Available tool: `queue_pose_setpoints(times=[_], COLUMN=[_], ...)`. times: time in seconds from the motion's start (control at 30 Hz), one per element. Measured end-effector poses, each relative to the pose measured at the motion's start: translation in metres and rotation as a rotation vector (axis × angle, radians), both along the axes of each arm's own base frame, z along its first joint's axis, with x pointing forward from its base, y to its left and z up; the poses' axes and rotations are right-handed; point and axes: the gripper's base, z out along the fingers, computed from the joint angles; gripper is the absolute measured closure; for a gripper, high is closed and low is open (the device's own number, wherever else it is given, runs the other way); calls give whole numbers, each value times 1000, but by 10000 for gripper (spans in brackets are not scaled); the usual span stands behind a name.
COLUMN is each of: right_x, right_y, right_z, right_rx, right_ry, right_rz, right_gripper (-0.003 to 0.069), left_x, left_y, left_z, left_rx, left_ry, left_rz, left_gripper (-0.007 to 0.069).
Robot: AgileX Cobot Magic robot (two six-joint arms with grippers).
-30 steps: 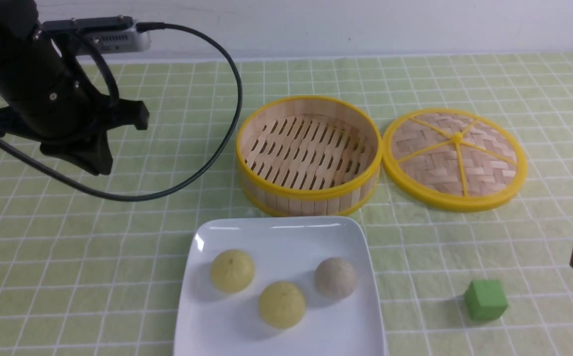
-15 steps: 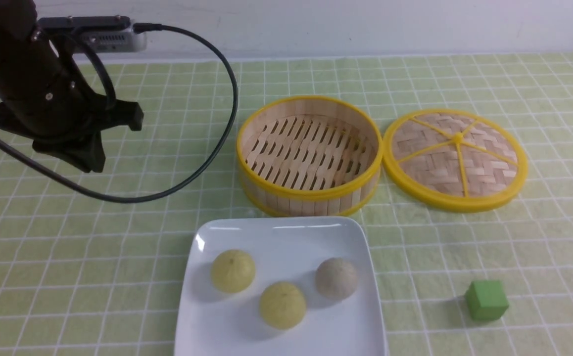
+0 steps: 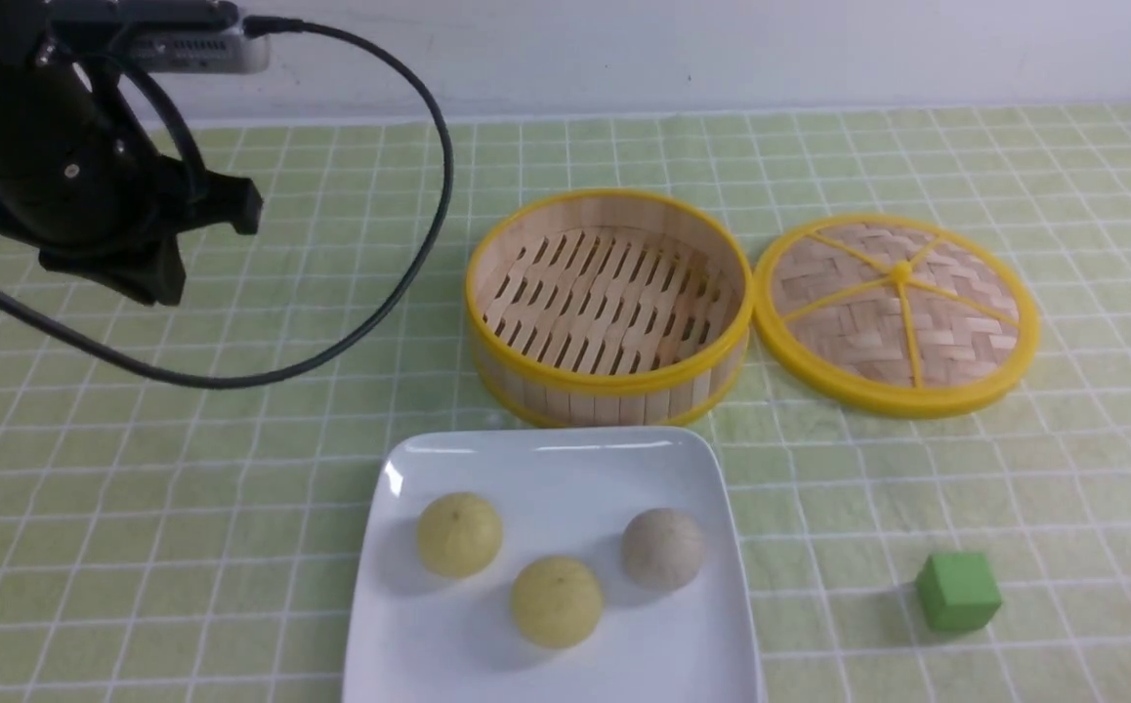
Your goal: Put the steamed buns into the plate on the green tablecloth.
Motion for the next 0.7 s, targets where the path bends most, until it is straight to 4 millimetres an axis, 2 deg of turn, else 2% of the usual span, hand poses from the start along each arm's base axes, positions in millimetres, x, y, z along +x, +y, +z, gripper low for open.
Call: queue_pose_setpoints(times=[0.03, 0.1, 0.2, 0.33, 0.37, 0.4, 0.43, 0.53, 0.6, 0.63, 0.67, 0.7], right_x=[0, 1, 1, 2, 2, 2, 2, 2, 2, 2, 2, 2], right_y=[0, -2, -2, -2, -2, -3, -3, -3, -3, -3, -3, -3], right_z=[-2, -12, -11, -11, -11, -11, -11, -11, -11, -11, -11, -11], right_rx=[-1, -7, -5, -5, -5, -5, -5, -5, -5, -5, -5, -5], right_ry=[6, 32, 15, 6, 6, 6, 6, 6, 5, 5, 5, 5], right_rz=[-4, -38, -44, -47, -48, -53, -58, -67, -67, -67, -67, -67], right_gripper=[652, 649, 647, 642, 642, 640, 638, 634, 631, 631, 630, 630], left_x=[-2, -18, -40, -88, -91, -115, -125, -177, -214, -214, -234, -239], left_y=[0, 4, 9, 20, 21, 25, 26, 34, 37, 37, 36, 35], left_z=[3, 22, 41, 73, 74, 82, 81, 72, 46, 46, 18, 7], left_rx=[-1, -4, 7, 17, 16, 6, 2, -41, -94, -94, -148, -173], left_ry=[-9, -62, -90, -166, -172, -217, -222, -267, -294, -294, -322, -347], left_rz=[0, 2, 5, 20, 20, 21, 21, 34, 33, 33, 18, 12], left_gripper=[553, 553, 553, 553, 553, 553, 553, 553, 553, 553, 563, 575])
